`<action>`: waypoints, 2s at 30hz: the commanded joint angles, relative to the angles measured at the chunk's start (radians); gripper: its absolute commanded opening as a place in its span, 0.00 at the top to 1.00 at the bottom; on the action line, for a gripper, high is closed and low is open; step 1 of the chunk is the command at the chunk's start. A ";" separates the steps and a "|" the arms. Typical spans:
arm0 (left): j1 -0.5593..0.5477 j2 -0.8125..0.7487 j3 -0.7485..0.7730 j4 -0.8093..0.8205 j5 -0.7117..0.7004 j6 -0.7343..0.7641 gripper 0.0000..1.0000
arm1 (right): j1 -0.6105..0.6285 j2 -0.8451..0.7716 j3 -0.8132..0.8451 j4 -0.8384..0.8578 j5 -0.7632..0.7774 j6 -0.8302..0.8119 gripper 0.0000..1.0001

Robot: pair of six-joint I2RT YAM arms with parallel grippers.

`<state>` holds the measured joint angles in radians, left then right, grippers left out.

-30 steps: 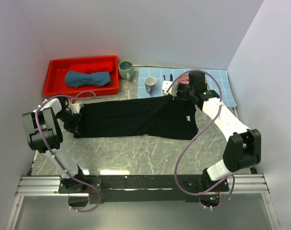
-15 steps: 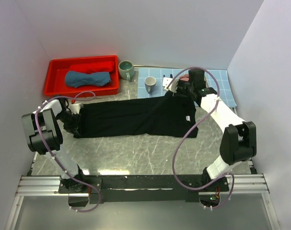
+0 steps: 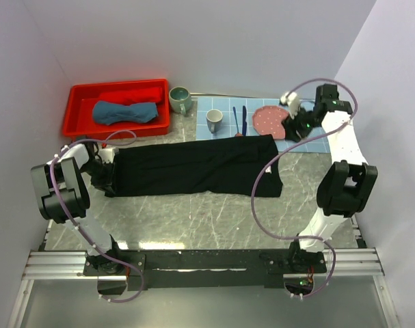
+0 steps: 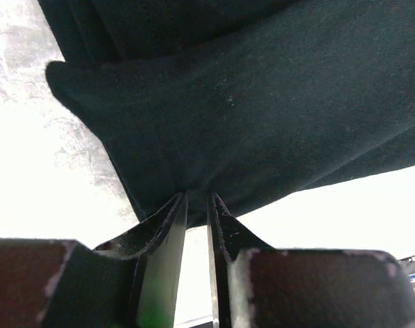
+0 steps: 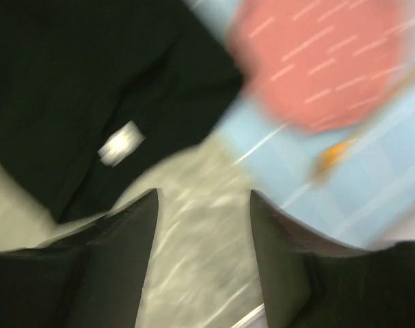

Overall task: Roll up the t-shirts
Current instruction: Fold the T-shirt at the center of the board.

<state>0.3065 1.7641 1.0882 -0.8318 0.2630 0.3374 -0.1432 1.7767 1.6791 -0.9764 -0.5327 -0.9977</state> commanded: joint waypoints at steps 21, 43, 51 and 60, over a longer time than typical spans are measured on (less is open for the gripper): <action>0.003 0.044 -0.010 0.014 -0.090 -0.034 0.74 | 0.174 -0.019 -0.440 -0.140 0.172 -0.364 0.35; -0.009 0.090 -0.001 0.016 -0.096 -0.020 0.74 | 0.237 0.024 -0.525 -0.096 0.189 -0.375 0.41; -0.010 0.078 -0.017 0.019 -0.105 0.002 0.75 | 0.251 0.056 -0.556 -0.035 0.241 -0.334 0.79; -0.009 -0.046 -0.077 -0.041 -0.179 0.103 0.80 | 0.203 -0.065 -0.683 -0.053 0.356 -0.398 0.85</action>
<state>0.2935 1.7519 1.0775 -0.8364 0.2134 0.3542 0.0948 1.7508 1.0584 -0.9901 -0.2703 -1.3636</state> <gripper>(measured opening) 0.209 0.160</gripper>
